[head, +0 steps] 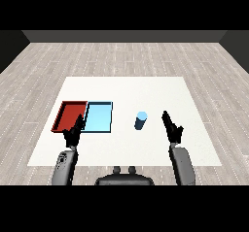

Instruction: Pick the blue can and put it in the blue box

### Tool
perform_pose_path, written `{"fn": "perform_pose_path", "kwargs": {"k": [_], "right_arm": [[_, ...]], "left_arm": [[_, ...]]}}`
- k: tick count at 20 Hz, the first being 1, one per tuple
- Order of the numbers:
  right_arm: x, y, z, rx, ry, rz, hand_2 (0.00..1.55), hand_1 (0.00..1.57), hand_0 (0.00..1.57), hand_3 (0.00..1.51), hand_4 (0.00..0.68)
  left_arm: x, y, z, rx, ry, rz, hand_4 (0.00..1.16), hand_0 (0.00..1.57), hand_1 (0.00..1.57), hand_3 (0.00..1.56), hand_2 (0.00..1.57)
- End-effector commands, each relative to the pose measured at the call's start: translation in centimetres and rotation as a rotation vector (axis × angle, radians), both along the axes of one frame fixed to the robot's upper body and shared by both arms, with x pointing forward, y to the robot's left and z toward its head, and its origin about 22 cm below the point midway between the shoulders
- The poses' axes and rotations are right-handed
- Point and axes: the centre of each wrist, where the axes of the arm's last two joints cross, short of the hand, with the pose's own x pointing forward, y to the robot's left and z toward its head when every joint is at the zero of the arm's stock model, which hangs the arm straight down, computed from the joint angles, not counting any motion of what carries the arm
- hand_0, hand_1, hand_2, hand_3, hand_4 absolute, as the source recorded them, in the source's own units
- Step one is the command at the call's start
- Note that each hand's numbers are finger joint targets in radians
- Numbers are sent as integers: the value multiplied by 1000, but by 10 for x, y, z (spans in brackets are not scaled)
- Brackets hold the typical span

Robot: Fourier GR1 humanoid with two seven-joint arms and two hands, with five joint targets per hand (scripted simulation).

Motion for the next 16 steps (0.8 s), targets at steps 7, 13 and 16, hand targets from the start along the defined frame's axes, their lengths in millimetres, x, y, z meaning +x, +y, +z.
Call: {"fn": "perform_pose_path", "kwargs": {"k": [7, 13, 16], "right_arm": [[19, 64, 20, 139, -208, 114, 0, 0, 0, 0, 0], [16, 59, -12, 161, -270, 154, 0, 0, 0, 0, 0], [34, 54, -17, 179, -263, 142, 0, 0, 0, 0, 0]], "left_arm": [[14, -27, 35, -93, -363, -22, 0, 0, 0, 0, 0], [13, 5, 27, -60, -405, -11, 0, 0, 0, 0, 0], [7, -27, 0, -75, -418, -17, 0, 0, 0, 0, 0]]}}
